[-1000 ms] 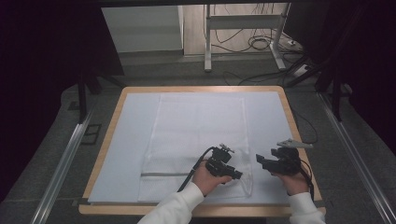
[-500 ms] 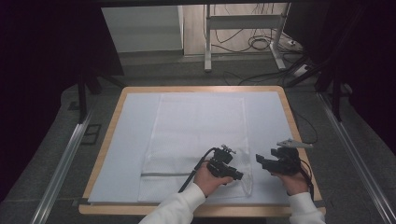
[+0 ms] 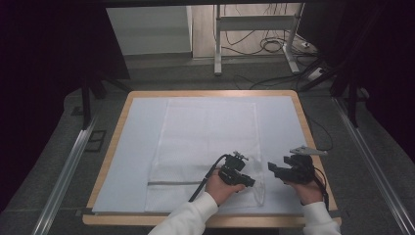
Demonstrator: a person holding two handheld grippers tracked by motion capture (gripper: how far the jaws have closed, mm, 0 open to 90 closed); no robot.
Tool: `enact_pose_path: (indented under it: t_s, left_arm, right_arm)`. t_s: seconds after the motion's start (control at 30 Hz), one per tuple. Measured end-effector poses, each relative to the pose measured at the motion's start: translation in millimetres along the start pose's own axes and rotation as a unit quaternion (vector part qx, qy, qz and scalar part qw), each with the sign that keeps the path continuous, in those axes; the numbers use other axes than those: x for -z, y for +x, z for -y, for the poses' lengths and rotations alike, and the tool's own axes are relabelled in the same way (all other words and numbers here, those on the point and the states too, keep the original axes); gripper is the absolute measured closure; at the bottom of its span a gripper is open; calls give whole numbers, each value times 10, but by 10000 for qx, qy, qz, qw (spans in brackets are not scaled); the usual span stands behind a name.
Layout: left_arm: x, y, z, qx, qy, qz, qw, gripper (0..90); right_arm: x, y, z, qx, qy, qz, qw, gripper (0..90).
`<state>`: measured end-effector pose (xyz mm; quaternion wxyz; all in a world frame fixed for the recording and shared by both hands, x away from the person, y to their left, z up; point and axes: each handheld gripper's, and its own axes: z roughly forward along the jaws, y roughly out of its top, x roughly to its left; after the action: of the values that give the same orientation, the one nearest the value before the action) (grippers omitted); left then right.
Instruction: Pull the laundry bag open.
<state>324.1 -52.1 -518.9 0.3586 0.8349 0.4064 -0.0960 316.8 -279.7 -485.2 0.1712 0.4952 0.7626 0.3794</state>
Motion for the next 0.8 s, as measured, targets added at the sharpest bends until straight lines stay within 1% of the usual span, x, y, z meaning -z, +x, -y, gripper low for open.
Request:
enact_pose_path:
  t_s: [0.07,0.33,0.43,0.53,0.67,0.8]
  left_arm:
    - [-5,-1,-4,31,-13,29,10000,733]
    - [-36,-25,0,6,-40,20,10000,768]
    - [-52,-44,7,-67,13,-9,10000,782]
    - [-60,-62,15,-127,-19,-104,9999,816]
    - [-56,-39,14,-116,-14,-56,9999,840]
    - [-44,-36,20,-151,-49,-26,9999,849]
  right_arm:
    - [0,1,0,-4,2,-2,10000,284]
    - [1,-11,4,-20,5,28,10000,284]
    - [2,-13,4,-18,-3,29,10000,284]
    - [1,-17,5,-26,-4,31,10000,284]
    - [1,-18,7,-21,-2,33,10000,284]
    - [2,-23,8,-25,0,46,10000,284]
